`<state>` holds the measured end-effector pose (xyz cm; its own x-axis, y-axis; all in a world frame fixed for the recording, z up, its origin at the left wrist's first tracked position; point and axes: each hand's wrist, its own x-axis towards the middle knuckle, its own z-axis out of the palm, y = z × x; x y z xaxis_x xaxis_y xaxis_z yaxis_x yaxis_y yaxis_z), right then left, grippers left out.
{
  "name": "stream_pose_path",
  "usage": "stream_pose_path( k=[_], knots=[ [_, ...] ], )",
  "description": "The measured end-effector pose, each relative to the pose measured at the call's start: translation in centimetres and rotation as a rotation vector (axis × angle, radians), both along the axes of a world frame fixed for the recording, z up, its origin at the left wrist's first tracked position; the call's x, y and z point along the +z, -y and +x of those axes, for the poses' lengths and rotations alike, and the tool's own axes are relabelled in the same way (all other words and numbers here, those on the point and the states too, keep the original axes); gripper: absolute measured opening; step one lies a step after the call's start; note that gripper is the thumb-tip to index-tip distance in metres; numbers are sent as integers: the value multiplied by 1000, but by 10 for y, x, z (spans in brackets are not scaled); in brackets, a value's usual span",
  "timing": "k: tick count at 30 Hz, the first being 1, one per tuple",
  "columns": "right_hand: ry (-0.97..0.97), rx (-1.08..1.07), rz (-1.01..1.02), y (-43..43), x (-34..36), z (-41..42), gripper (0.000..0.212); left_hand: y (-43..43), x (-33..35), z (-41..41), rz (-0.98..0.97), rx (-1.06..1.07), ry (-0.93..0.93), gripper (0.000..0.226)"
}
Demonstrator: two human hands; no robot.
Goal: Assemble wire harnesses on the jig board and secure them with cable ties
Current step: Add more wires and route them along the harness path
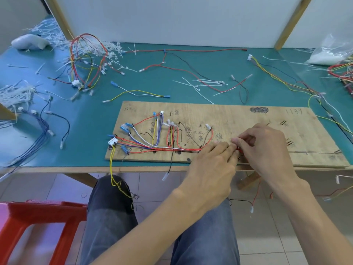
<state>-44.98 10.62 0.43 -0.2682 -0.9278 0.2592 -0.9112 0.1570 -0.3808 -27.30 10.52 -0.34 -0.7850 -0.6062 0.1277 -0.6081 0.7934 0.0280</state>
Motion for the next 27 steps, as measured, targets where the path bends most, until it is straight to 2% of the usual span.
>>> stream_pose_path(
  k=[2,4,7,8,10,12,14,19,22,27],
  knots=[
    [24,-28,-27,-2,-1,3,10,-2,2,7,-13,-11,3,73],
    [70,-31,-32,-6,0,4,6,-10,5,20,-11,-21,-93,69],
    [75,-34,17,-13,-1,6,8,-22,12,59,-4,99,-482,33],
    [49,-37,36,-16,-3,7,14,-24,11,79,-50,194,-608,20],
    [24,-42,39,-24,-5,10,24,-23,5,129,-109,470,-727,1],
    [0,-47,43,-31,-6,13,32,-21,-1,177,-22,788,-722,17],
    [-30,-64,44,-35,-5,16,38,-20,-10,207,91,947,-649,24],
    [33,-66,-140,-44,13,48,36,-18,-13,219,168,992,-651,18],
    [66,21,-235,-54,24,72,28,-18,-13,218,254,993,-705,14],
    [222,197,-230,-64,29,122,19,-19,-9,223,389,946,-779,7]
  ],
)
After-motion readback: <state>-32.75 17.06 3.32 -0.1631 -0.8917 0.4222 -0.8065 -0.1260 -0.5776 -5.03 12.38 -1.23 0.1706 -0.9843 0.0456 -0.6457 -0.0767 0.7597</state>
